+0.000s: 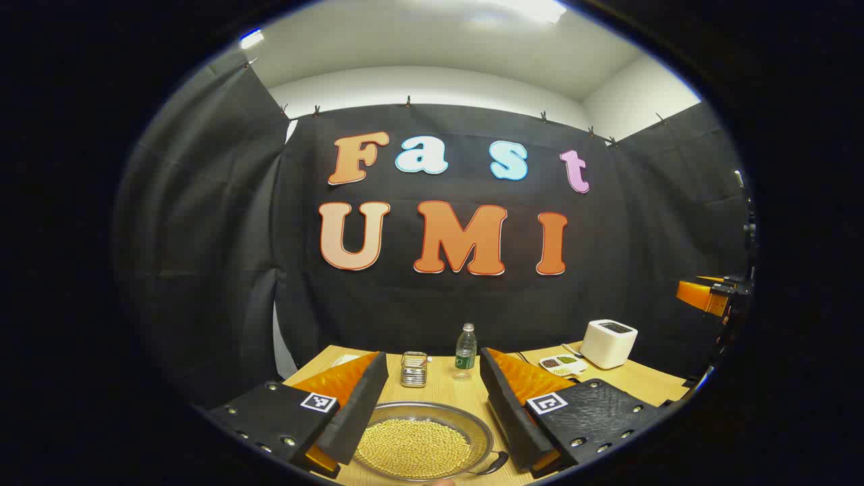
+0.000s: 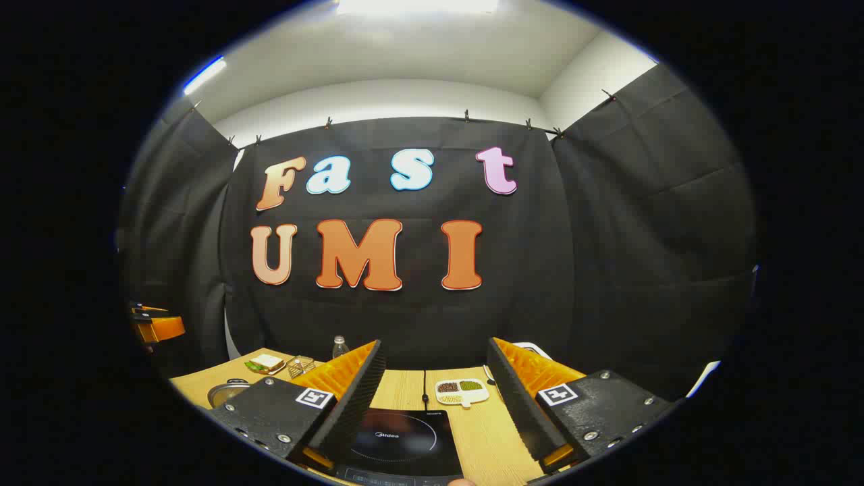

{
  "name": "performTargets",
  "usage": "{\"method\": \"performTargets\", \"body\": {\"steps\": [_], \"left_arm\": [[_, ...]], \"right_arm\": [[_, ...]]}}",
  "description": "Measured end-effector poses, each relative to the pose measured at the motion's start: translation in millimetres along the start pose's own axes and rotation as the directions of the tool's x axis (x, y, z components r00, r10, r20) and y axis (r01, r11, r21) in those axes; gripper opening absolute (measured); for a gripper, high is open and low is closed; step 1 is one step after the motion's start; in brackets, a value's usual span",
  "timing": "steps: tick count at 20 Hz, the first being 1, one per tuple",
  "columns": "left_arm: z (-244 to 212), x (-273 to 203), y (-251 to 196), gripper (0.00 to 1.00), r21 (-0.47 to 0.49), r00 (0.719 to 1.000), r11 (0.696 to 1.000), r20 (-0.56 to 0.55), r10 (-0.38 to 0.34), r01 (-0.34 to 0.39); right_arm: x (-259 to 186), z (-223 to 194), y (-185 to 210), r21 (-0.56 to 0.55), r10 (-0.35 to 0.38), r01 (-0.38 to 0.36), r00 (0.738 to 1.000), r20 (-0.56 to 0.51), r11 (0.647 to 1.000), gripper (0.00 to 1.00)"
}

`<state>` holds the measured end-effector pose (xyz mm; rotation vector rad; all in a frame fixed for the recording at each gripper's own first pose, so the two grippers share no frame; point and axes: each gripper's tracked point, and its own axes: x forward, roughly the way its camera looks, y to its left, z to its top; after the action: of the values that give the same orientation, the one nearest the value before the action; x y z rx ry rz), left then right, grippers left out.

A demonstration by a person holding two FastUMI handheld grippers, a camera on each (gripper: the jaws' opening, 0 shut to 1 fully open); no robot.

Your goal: First push the handle of the pot to place it horizontally, then grasp the pot with both hands and set it on the induction cooktop.

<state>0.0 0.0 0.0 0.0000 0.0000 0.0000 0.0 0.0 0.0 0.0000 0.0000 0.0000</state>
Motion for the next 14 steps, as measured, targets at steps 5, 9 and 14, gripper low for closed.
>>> {"method": "performTargets", "body": {"steps": [5, 9, 14], "left_arm": [[4.9, -0.7, -2.3, 0.87, 0.004, 1.0, 1.0, 0.004, 0.001, -0.001], [7.6, 0.4, -0.7, 0.86, 0.02, 1.0, 1.0, 0.007, 0.01, -0.01], [16.5, 1.3, -0.2, 0.87, 0.029, 1.0, 1.0, 0.027, 0.003, -0.004]], "right_arm": [[0.3, -1.3, -6.4, 0.007, -0.006, 0.006, 1.0, -0.009, 1.0, 0.95], [-1.0, 2.7, -12.9, 0.007, -0.019, 0.019, 1.0, 0.002, 1.0, 0.95], [-0.8, 1.4, -14.2, 0.01, -0.018, 0.018, 1.0, -0.007, 1.0, 0.95]]}}
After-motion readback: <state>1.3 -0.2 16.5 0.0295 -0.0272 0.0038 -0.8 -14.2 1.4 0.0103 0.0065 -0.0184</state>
